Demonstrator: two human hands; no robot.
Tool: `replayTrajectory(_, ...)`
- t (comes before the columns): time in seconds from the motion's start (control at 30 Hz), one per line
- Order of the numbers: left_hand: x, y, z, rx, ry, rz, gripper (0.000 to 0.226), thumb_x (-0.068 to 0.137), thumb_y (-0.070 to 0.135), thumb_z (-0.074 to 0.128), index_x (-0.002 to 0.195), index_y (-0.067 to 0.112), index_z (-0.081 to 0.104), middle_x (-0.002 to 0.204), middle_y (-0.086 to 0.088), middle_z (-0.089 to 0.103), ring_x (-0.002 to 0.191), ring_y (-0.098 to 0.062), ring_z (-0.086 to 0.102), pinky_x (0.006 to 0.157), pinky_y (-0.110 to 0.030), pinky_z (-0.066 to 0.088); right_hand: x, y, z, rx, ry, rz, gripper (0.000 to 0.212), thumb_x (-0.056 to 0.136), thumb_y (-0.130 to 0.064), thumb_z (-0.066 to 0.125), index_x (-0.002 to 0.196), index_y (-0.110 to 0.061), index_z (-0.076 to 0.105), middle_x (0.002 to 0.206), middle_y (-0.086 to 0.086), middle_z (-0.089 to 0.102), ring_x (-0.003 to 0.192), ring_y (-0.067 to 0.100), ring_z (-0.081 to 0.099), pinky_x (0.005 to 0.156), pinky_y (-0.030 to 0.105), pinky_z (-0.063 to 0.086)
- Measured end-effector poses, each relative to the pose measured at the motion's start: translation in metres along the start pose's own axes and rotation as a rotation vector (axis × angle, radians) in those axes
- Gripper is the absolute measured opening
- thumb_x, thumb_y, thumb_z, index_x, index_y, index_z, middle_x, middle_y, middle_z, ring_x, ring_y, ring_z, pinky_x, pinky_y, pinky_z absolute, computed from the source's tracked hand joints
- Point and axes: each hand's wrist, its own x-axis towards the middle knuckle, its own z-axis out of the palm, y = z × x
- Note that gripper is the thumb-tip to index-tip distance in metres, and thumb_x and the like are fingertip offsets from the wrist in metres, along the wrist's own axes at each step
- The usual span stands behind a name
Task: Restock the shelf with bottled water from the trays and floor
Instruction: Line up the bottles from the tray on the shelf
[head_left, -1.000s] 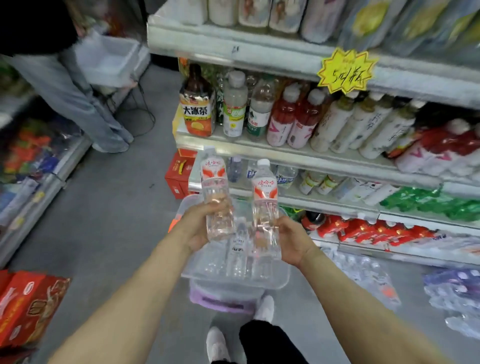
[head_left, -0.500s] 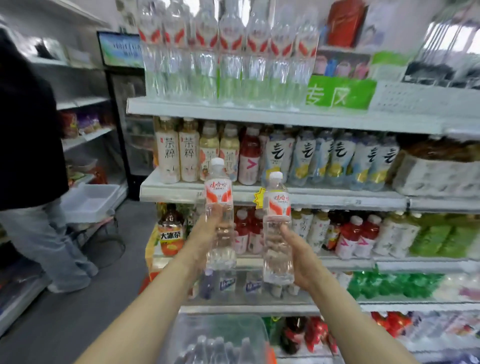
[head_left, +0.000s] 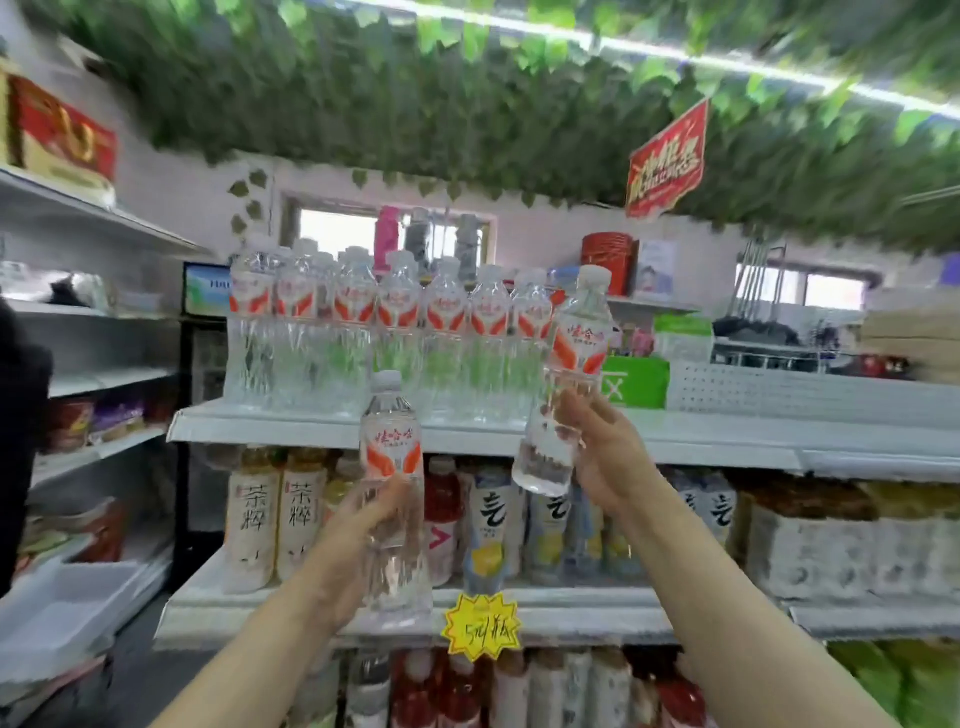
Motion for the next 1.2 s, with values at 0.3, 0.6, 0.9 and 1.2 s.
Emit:
replayTrajectory(0.3, 0.036, 0.014, 0.015, -0.049, 0.02, 0.09, 0.047, 0.077, 0.042, 0.073, 0.112, 0.011, 0.066, 0.102, -0.014, 0.075, 0.095, -0.034, 0.066, 0.087, -0.05, 0.05, 0.113, 0.02, 0.028, -0.267, 0.067, -0.057, 0.083, 0.064, -0.042, 0.094, 0.134, -0.009, 0.062, 0.119, 0.002, 0.071, 0.114, 0.019, 0.064, 0.106, 0.039, 0.047)
replayTrajectory(0.6, 0.047, 0.022, 0.025, -0.026, 0.007, 0.116, 0.068, 0.063, 0.054, 0.082, 0.116, 0.013, 0.066, 0.102, -0.012, 0.076, 0.101, -0.035, 0.069, 0.085, -0.046, 0.051, 0.142, 0.07, 0.039, -0.283, 0.23, -0.088, 0.069, 0.074, -0.035, 0.09, 0.13, -0.014, 0.056, 0.123, 0.003, 0.064, 0.115, 0.018, 0.062, 0.101, 0.035, 0.05)
replayTrajectory(0.9, 0.058, 0.012, 0.035, -0.001, 0.005, 0.105, 0.064, 0.068, 0.05, 0.076, 0.121, 0.015, 0.064, 0.107, -0.011, 0.075, 0.107, -0.034, 0.067, 0.087, -0.05, 0.054, 0.125, 0.073, 0.042, -0.517, 0.279, -0.205, 0.069, 0.085, -0.045, 0.078, 0.144, -0.021, 0.053, 0.122, -0.005, 0.058, 0.109, 0.012, 0.055, 0.091, 0.026, 0.042)
replayTrajectory(1.2, 0.064, 0.004, 0.033, -0.015, 0.039, 0.097, 0.052, 0.075, 0.038, 0.073, 0.12, 0.012, 0.066, 0.105, -0.013, 0.075, 0.099, -0.031, 0.067, 0.084, -0.048, 0.053, 0.1, 0.093, 0.023, -0.628, 0.251, -0.111, 0.063, 0.086, -0.038, 0.081, 0.139, -0.016, 0.056, 0.13, -0.003, 0.062, 0.118, 0.014, 0.057, 0.096, 0.022, 0.041)
